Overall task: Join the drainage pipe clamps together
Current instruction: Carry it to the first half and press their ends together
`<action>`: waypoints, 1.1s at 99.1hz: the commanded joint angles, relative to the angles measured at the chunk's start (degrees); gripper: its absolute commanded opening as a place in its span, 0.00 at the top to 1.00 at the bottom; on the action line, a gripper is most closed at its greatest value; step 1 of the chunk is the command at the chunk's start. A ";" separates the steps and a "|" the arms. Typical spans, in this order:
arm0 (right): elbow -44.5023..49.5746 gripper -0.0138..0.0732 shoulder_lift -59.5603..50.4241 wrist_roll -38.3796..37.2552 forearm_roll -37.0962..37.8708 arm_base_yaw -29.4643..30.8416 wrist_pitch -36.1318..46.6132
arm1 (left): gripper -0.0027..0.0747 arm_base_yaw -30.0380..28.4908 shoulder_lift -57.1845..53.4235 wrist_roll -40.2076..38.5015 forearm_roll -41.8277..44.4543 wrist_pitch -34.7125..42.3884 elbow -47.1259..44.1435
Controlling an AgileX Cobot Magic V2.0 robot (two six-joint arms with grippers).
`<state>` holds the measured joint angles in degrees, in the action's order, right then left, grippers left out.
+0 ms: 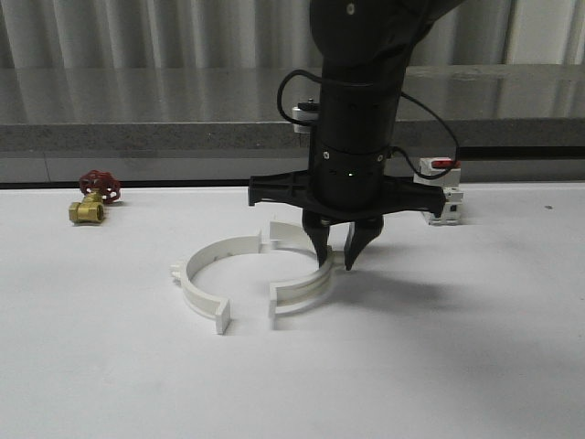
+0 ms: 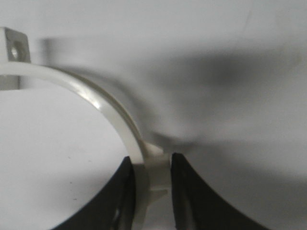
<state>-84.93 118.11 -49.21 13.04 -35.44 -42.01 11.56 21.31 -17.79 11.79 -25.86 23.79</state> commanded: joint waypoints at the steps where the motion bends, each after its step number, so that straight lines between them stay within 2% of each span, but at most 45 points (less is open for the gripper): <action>1: -2.53 0.69 -2.72 -0.40 1.40 -0.32 0.22 | 0.99 0.04 0.23 0.06 -0.18 3.96 1.50; 109: -2.58 0.69 -2.53 -2.82 -0.24 -1.13 0.28 | 0.99 0.04 0.23 0.06 -0.18 3.96 1.50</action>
<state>-85.72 118.62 -52.11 12.51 -36.56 -42.63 11.56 21.31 -17.79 11.79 -25.86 23.79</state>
